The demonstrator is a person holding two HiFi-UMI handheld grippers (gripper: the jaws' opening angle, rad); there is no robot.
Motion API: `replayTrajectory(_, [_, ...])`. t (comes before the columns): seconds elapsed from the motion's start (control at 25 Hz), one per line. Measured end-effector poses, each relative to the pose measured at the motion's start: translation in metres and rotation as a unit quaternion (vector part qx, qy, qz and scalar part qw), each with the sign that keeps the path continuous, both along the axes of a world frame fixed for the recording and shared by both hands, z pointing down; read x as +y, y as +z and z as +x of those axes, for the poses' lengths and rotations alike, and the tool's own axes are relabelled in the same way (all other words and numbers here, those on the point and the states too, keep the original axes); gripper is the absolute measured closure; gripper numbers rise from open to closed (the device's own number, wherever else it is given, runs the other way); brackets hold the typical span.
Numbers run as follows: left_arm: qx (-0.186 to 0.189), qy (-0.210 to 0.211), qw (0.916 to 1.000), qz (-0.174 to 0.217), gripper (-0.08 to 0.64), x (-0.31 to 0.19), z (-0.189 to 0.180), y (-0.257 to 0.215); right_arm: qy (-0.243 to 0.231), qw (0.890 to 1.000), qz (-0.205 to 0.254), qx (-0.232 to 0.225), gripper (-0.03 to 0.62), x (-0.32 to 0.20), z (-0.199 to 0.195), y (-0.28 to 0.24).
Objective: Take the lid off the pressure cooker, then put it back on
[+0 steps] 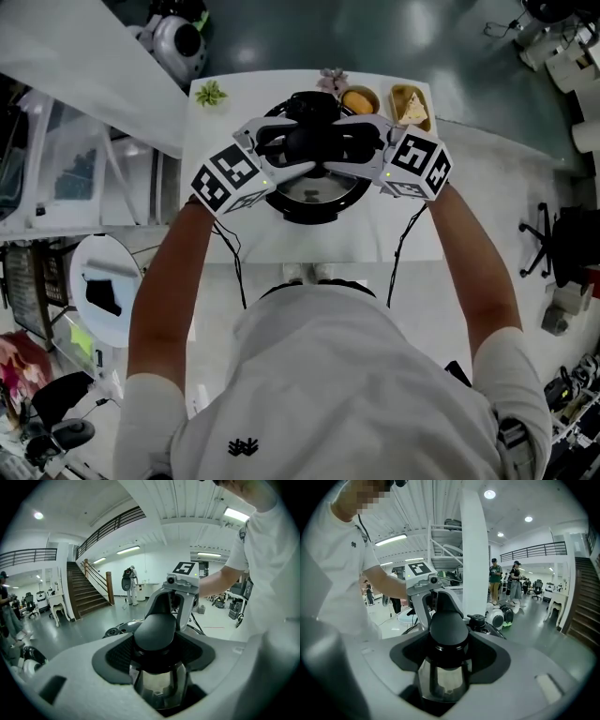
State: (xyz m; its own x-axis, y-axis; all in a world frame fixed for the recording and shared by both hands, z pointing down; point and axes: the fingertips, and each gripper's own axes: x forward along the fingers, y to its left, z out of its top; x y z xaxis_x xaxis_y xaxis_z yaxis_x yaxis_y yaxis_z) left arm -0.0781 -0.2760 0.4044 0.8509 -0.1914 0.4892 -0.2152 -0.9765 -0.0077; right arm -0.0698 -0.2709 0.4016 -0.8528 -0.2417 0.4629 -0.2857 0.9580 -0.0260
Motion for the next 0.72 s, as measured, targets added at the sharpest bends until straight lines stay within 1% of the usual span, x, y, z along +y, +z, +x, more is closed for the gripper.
replayTrajectory(0.12, [0.006,0.001,1.0,0.003,0.275,0.002,-0.001,-0.009,-0.002,1.0,0.006,-0.005,0.321,0.002,-0.001,-0.01])
replayTrajectory(0.32, [-0.001,0.007,0.9997,0.024,0.276,0.003,0.0,-0.036,0.0,1.0,0.028,-0.005,0.321,0.003,0.0,-0.036])
replayTrajectory(0.52, [0.001,0.025,0.9989,0.04,0.276,0.005,-0.002,-0.059,0.016,0.999,0.04,-0.009,0.321,0.006,-0.002,-0.059])
replayTrajectory(0.72, [0.005,0.05,0.9978,0.045,0.276,0.019,0.016,-0.072,0.041,0.998,0.05,-0.006,0.321,0.02,0.016,-0.072])
